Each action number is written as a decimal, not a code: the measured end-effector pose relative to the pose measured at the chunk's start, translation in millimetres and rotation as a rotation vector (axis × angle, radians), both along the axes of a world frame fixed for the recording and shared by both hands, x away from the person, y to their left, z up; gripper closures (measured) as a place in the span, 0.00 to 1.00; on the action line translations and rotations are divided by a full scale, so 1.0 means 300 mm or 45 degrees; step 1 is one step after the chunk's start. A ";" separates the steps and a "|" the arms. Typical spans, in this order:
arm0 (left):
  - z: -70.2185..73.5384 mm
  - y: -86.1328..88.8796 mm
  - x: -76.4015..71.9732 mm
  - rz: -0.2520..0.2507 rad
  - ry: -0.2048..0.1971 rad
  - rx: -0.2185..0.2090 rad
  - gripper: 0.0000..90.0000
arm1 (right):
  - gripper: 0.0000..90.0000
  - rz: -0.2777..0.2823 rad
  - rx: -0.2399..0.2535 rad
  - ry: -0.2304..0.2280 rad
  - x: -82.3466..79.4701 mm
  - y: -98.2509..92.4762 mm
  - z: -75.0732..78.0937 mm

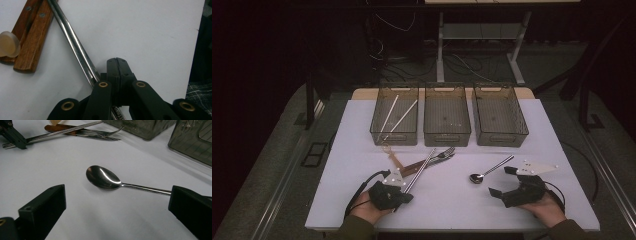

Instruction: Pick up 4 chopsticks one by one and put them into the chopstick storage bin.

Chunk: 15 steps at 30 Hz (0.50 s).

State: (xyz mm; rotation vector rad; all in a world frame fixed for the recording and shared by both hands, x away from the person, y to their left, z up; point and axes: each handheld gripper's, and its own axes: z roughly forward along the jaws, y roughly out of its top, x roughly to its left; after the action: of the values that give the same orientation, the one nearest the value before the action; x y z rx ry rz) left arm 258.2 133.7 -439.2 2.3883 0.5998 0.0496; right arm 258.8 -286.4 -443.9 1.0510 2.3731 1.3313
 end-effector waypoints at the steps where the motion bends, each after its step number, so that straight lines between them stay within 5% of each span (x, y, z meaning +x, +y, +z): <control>1: -0.001 0.002 -0.001 0.010 0.004 -0.008 0.99 | 0.02 0.001 0.000 -0.001 0.000 0.000 0.000; 15: -0.002 0.041 0.003 0.030 0.015 -0.013 0.99 | 0.02 0.000 0.001 -0.001 -0.001 0.000 0.000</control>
State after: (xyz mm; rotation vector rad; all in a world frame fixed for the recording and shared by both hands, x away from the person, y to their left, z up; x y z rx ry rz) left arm 259.2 146.0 -439.7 2.3736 0.6328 0.0425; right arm 258.7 -286.3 -443.9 1.0500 2.3724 1.3323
